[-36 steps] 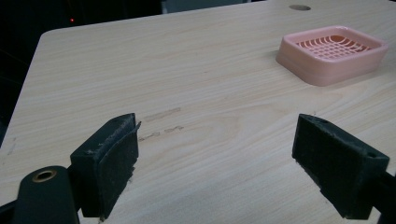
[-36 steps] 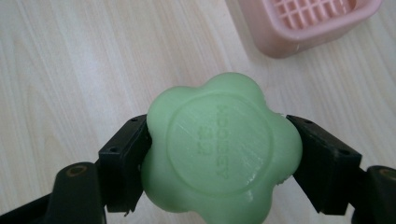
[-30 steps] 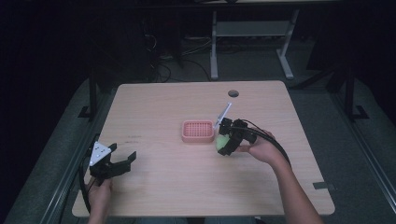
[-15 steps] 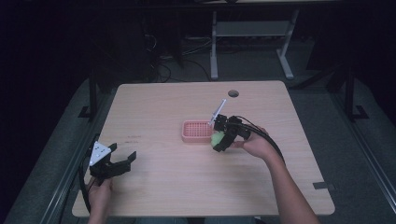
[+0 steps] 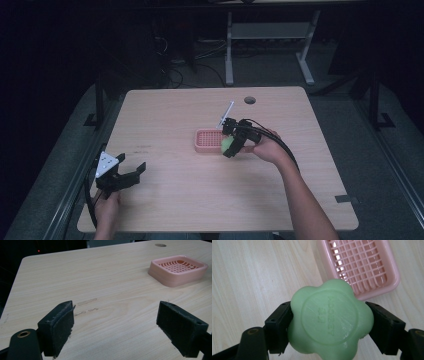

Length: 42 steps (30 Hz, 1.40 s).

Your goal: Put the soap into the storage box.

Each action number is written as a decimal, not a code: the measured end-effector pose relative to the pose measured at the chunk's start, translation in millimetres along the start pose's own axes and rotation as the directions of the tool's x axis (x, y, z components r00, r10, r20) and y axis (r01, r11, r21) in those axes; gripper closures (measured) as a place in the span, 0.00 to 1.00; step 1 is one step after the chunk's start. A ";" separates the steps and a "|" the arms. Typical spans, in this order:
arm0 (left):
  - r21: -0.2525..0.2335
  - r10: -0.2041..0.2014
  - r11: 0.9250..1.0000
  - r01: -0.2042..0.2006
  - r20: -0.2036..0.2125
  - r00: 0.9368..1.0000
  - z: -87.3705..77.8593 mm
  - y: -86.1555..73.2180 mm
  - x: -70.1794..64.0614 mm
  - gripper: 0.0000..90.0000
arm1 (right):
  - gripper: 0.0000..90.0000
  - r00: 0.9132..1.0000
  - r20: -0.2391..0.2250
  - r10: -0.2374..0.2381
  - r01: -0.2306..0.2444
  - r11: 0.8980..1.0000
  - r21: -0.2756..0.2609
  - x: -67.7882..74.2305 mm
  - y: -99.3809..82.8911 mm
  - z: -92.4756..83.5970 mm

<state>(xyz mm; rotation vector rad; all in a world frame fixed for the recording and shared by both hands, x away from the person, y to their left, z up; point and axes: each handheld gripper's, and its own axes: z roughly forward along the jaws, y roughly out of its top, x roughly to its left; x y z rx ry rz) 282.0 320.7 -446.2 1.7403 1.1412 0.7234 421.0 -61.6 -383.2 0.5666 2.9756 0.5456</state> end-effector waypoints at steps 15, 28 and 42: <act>-0.001 0.000 1.000 0.000 0.001 1.000 0.3 0.1 -0.3 0.16 | 0.28 1.000 -0.005 -0.007 0.007 1.000 -0.001 -10.4 24.5 -0.4; 0.003 0.007 1.000 -0.007 0.000 1.000 0.6 0.3 -0.6 0.16 | 0.28 1.000 0.003 -0.004 0.004 1.000 -0.007 -22.0 47.4 -0.5; 0.001 0.009 1.000 -0.009 -0.003 1.000 0.3 0.7 -0.3 0.16 | 0.28 0.999 -0.007 0.035 -0.034 0.999 0.021 -36.3 58.1 23.4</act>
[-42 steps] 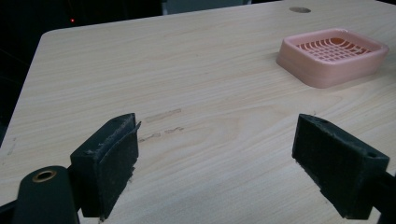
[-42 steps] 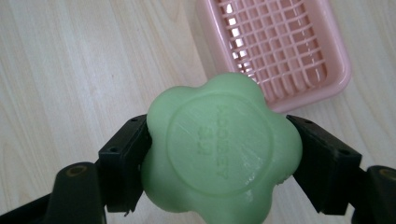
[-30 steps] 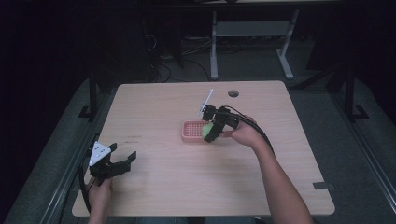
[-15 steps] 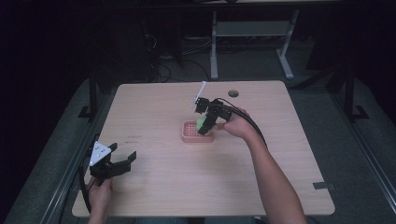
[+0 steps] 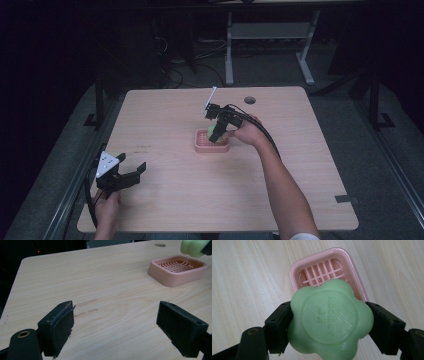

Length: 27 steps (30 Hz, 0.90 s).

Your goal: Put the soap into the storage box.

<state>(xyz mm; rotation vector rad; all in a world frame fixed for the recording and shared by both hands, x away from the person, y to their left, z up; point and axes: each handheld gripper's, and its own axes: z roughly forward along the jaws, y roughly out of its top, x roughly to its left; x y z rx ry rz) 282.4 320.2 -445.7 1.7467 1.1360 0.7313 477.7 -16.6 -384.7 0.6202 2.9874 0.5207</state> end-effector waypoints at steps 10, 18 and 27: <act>-0.003 0.002 1.000 -0.002 -0.004 1.000 -0.7 0.1 0.5 0.16 | 0.28 1.000 -0.008 0.016 -0.016 1.000 0.015 -2.1 9.0 15.1; -0.003 0.000 1.000 0.000 -0.002 1.000 0.0 0.1 0.1 0.16 | 0.28 1.000 -0.008 0.021 -0.021 0.999 0.036 -4.3 12.2 26.4; -0.003 0.000 1.000 0.000 -0.005 1.000 -0.7 0.0 1.1 0.16 | 0.28 1.000 0.000 0.023 -0.023 0.999 0.039 -4.2 17.1 33.3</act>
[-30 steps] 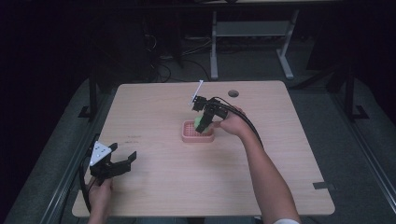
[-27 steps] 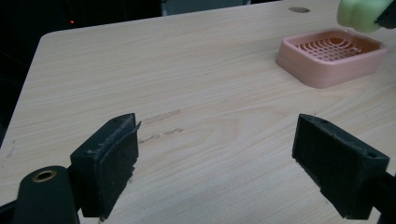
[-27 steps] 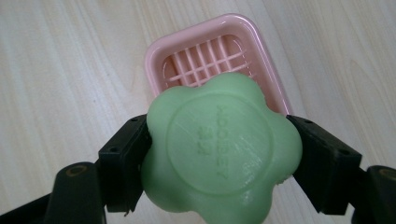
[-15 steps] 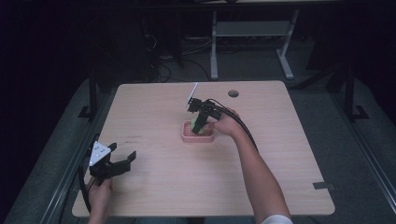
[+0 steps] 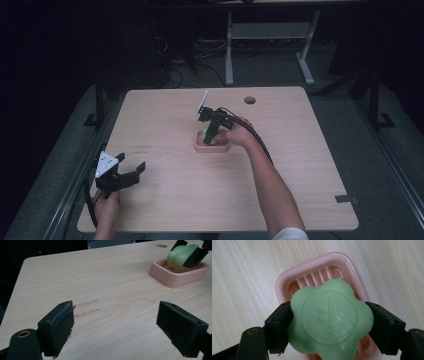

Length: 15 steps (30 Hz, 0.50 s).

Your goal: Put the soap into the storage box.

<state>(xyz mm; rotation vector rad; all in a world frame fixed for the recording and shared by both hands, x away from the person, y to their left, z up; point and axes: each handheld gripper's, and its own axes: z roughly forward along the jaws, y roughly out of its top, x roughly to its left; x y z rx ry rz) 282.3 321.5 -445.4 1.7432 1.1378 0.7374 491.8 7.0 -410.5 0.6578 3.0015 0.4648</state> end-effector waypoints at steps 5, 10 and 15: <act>0.002 0.005 1.000 -0.005 0.001 1.000 -0.1 0.0 -0.1 0.16 | 0.28 1.000 0.005 0.002 -0.002 1.000 -0.001 0.6 1.7 2.2; 0.002 0.003 1.000 -0.003 0.000 1.000 -0.2 0.0 0.2 0.16 | 0.28 1.000 0.012 0.010 -0.010 1.000 0.014 0.2 2.0 6.1; -0.001 -0.001 1.000 0.001 0.000 1.000 0.0 0.2 0.0 0.16 | 0.28 1.000 0.024 0.018 -0.019 1.000 0.017 0.0 1.5 8.9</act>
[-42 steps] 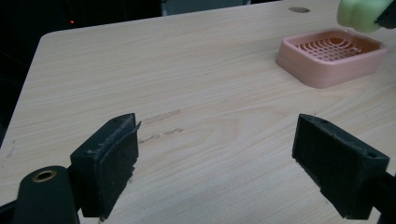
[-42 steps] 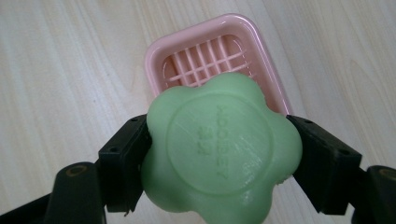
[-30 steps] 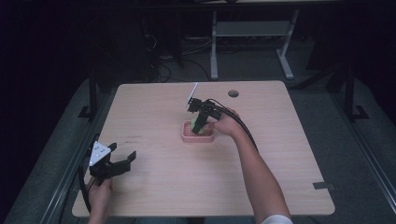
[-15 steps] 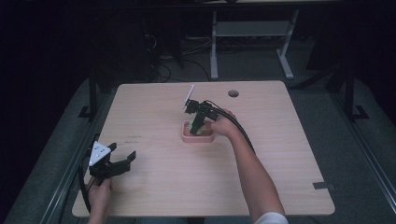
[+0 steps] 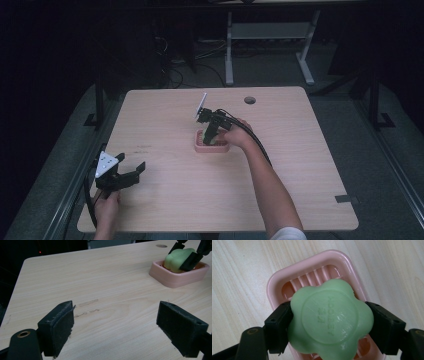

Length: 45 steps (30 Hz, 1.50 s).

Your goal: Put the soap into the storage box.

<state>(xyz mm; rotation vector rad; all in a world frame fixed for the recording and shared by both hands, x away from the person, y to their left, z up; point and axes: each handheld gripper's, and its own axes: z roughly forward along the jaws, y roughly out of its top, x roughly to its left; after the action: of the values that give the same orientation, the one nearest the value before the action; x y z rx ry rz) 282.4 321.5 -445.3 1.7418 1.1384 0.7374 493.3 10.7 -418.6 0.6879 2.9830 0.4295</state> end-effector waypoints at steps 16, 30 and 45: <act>0.000 0.002 1.000 -0.002 0.003 1.000 1.3 0.2 -1.9 0.16 | 0.28 1.000 -0.006 0.021 -0.022 1.000 -0.016 0.1 -3.8 -2.5; 0.003 0.007 1.000 -0.007 0.004 1.000 1.3 0.2 -2.2 0.16 | 0.27 0.998 -0.033 0.052 -0.054 0.997 -0.046 -2.6 -12.8 -12.2; 0.003 0.008 1.000 -0.008 0.005 1.000 1.7 0.3 -2.6 0.16 | 0.27 0.997 -0.051 0.064 -0.068 0.994 -0.086 -5.3 -26.0 -26.4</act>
<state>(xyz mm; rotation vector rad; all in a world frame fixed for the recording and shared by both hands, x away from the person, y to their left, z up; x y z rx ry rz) 282.9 318.4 -445.7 1.7511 1.1300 0.7359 484.2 -20.8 -400.6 0.7804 2.9719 0.5854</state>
